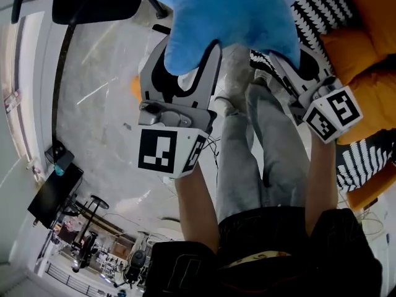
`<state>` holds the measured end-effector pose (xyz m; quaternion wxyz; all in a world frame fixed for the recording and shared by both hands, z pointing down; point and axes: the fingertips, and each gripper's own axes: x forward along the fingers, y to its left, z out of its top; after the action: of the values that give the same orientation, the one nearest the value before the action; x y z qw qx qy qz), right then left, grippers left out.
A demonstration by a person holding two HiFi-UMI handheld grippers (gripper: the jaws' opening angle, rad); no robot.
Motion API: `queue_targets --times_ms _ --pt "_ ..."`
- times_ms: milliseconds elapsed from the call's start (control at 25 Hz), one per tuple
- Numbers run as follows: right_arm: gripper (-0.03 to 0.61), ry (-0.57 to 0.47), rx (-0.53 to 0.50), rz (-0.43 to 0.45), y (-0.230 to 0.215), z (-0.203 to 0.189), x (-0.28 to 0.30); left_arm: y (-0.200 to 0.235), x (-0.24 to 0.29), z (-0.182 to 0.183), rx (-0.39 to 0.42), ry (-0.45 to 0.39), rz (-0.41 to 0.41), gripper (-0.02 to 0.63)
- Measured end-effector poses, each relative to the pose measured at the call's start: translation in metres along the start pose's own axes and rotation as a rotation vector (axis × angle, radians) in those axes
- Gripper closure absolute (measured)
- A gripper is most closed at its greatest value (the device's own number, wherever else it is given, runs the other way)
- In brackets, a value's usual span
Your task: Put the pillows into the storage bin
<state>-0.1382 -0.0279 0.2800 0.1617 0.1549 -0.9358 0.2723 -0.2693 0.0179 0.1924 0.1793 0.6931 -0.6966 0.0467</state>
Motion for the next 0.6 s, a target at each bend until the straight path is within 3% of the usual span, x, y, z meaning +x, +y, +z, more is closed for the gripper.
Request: queue_targets --times_ms 240,600 --pt "0.451 0.090 -0.086 0.108 0.096 -0.018 0.054 0.078 -0.095 -0.015 -0.083 -0.016 0.151 0.377" --pt "0.449 0.268 -0.189 0.304 0.238 -0.087 0.121 0.167 -0.251 -0.072 -0.216 -0.014 0.400 0.373"
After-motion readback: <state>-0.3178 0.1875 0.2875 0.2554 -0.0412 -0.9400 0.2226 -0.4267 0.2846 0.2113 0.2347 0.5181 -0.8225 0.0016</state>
